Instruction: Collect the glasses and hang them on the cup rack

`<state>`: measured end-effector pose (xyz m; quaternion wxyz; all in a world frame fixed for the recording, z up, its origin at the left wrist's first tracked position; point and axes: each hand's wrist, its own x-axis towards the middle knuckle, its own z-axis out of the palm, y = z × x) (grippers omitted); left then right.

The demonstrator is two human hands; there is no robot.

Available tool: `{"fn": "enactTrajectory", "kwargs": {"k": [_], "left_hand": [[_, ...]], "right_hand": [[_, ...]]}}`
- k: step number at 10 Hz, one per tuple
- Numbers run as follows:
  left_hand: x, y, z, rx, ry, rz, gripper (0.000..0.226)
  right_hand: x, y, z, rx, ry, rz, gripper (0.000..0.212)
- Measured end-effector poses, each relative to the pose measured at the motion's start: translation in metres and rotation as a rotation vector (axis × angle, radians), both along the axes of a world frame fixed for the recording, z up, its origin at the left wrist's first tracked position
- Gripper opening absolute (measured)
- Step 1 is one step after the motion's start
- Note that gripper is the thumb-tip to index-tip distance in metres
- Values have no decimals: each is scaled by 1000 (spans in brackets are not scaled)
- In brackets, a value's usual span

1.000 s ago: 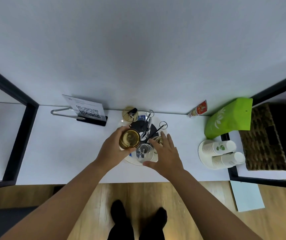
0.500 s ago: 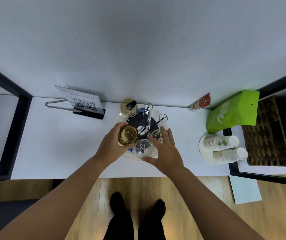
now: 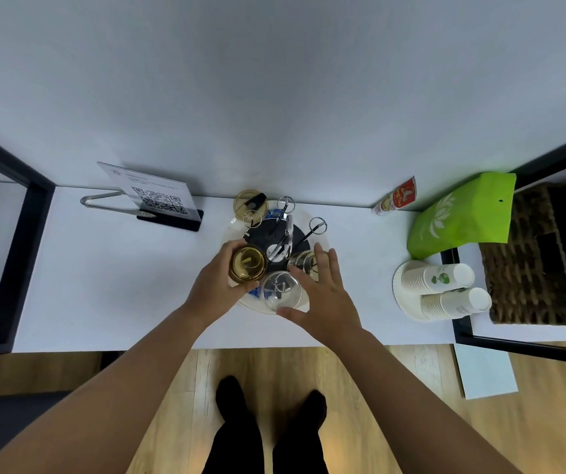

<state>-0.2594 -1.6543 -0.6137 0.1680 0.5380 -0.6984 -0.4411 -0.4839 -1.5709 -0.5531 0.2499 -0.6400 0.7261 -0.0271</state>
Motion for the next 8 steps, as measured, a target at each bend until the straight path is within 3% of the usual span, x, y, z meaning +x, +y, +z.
{"fn": "enactTrajectory", "kwargs": {"k": [4, 8], "left_hand": [[2, 2, 11, 88, -34, 12, 116], [20, 24, 35, 101, -60, -34, 113]], "right_hand": [[21, 7, 1, 30, 91, -66, 87], [29, 13, 10, 69, 27, -106, 94]]}}
